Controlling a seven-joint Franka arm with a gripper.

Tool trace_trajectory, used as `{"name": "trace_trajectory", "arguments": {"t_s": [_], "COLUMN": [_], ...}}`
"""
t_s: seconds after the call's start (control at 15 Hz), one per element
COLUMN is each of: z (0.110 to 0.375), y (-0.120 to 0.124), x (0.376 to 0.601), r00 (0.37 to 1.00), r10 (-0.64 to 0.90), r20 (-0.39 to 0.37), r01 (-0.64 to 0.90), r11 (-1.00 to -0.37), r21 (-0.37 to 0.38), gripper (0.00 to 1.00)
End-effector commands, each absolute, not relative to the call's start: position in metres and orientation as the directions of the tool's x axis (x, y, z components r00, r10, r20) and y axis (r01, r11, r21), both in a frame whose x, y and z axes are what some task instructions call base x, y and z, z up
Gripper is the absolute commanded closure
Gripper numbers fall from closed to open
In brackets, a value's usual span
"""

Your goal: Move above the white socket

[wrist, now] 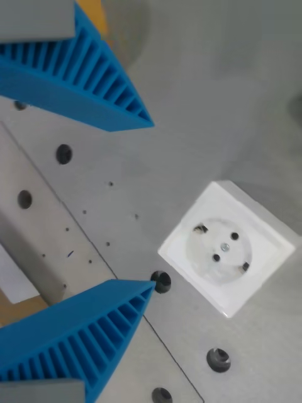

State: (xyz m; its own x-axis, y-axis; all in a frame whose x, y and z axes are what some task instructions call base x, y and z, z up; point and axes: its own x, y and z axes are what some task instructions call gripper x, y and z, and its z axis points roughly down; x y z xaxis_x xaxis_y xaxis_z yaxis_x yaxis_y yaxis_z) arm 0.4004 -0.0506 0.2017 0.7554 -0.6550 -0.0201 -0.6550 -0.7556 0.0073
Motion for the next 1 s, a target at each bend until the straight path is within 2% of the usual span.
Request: {"name": "trace_trajectory", "arguments": {"t_s": [0.07, 0.53, 1.0], "z": [0.191, 0.177, 0.167], "y": [-0.061, -0.077, -0.087], "x": [0.395, 0.396, 0.398], "r00": [0.467, 0.387, 0.401], "r10": [-0.879, -0.916, -0.91], "r20": [0.093, 0.107, 0.109], "r01": [-0.883, -0.92, -0.915], "r11": [-0.47, -0.391, -0.404], "r21": [-0.012, -0.018, -0.008], "gripper": [0.0, 0.0, 0.0]}}
